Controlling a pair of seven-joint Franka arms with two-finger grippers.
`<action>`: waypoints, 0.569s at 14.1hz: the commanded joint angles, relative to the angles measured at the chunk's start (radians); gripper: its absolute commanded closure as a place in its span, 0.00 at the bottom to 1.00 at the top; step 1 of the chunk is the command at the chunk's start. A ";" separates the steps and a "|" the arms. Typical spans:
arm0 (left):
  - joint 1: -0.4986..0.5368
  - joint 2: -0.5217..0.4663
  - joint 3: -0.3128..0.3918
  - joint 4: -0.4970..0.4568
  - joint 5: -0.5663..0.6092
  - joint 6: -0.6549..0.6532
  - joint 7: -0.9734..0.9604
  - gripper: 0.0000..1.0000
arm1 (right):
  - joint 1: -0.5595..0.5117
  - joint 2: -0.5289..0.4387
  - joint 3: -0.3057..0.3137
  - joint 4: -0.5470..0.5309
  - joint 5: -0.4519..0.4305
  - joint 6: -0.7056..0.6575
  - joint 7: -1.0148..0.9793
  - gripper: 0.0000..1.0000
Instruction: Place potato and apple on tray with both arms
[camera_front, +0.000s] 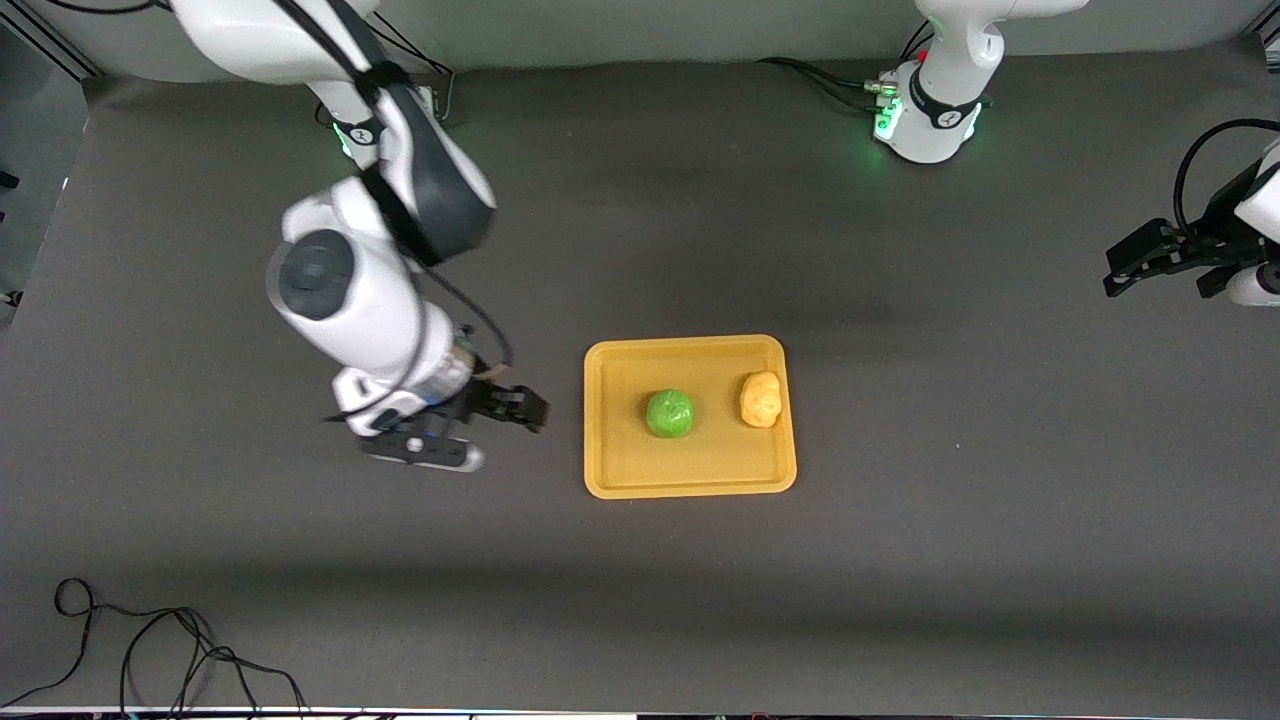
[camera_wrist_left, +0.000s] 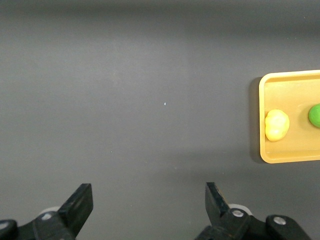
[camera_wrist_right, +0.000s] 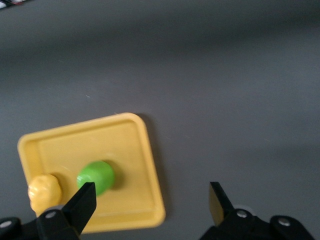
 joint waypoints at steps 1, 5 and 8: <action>-0.009 -0.004 0.007 0.012 -0.009 -0.020 0.015 0.00 | -0.019 -0.102 -0.063 -0.074 0.010 -0.096 -0.118 0.00; -0.009 -0.004 0.007 0.012 -0.009 -0.020 0.015 0.00 | -0.018 -0.220 -0.189 -0.078 0.006 -0.182 -0.146 0.00; -0.010 -0.005 0.007 0.012 -0.009 -0.020 0.015 0.00 | -0.021 -0.283 -0.261 -0.077 -0.069 -0.259 -0.202 0.00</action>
